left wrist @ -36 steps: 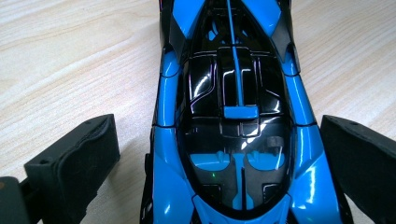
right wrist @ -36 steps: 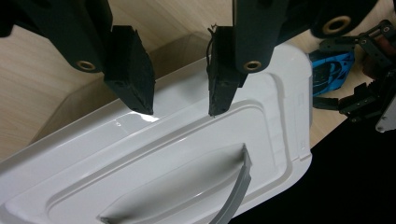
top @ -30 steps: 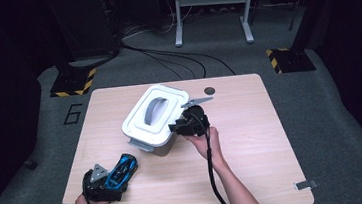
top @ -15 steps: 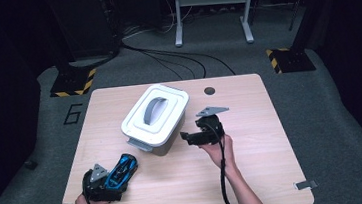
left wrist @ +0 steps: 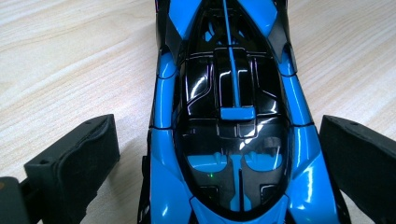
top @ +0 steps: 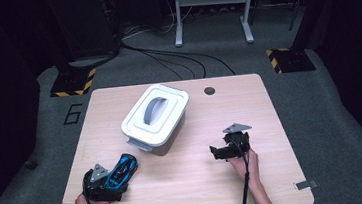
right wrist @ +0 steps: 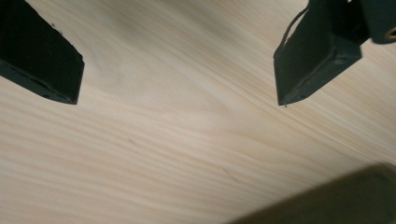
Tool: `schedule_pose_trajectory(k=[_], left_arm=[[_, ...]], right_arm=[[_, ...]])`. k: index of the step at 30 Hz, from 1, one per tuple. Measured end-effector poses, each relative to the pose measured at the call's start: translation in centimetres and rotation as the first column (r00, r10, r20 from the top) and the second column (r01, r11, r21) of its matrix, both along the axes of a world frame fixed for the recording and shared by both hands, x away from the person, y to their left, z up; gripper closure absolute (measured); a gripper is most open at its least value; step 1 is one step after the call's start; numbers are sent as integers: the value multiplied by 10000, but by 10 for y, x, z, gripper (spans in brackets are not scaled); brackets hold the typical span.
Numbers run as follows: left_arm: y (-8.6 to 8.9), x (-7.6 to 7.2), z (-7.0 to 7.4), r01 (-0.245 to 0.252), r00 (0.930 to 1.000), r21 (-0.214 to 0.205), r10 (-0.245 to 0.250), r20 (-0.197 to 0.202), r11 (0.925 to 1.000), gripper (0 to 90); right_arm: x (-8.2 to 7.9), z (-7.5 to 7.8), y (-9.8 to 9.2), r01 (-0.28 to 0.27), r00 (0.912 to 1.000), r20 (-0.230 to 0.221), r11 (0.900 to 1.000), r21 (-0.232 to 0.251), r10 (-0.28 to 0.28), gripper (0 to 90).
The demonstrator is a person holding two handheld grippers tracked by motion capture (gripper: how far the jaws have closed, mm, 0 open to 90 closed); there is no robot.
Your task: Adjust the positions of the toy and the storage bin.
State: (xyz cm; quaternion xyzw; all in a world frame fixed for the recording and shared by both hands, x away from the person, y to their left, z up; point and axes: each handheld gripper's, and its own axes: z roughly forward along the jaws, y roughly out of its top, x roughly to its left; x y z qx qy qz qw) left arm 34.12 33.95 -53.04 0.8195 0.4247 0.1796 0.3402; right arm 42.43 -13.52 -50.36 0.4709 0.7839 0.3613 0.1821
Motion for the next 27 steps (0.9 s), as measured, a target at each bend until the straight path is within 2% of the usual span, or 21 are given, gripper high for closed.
schedule_pose_trajectory(k=[3, 4, 8, 9, 11, 12, 13, 20, 27], left_arm=[[0, 0, -1, -38, 9999, -101, 39, 129, 9999, 0], [1, 0, 0, 75, 10000, -100, -76, -17, 9999, 0], [3, -1, 2, -148, 9996, -505, 161, 253, 9986, 0], [4, -1, 5, -136, 9996, -465, 149, 259, 9988, 0], [4, -1, 9, -149, 9994, -563, 167, 307, 9983, 0], [4, -1, 13, -73, 9997, -582, 85, 211, 9983, 0], [4, 0, 15, -82, 9995, -679, 102, 290, 9977, 0], [2, 6, 44, 54, 9999, -1050, -39, 145, 9945, 1], [-9, 18, 70, 312, 9994, -974, -294, 201, 9948, 1]], right_arm=[[1, -10, -10, 295, 9996, 57, 9993, -244, -294, 0], [2, -13, -13, 363, 9993, 92, 9988, -343, -360, 0], [4, -22, -21, 767, 9967, -223, 9957, -527, -779, 0], [4, -23, -23, 828, 9958, -355, 9954, -472, -845, 0], [5, -22, -23, 960, 9949, -239, 9937, -574, -975, 0], [6, -23, -23, 977, 9946, -269, 9928, -689, -997, 0], [6, -23, -24, 974, 9948, -249, 9932, -645, -991, 0], [6, -25, -25, 1066, 9942, -95, 9928, -554, -1073, 0], [6, -25, -25, 1043, 9944, -83, 9930, -549, -1049, 0]])
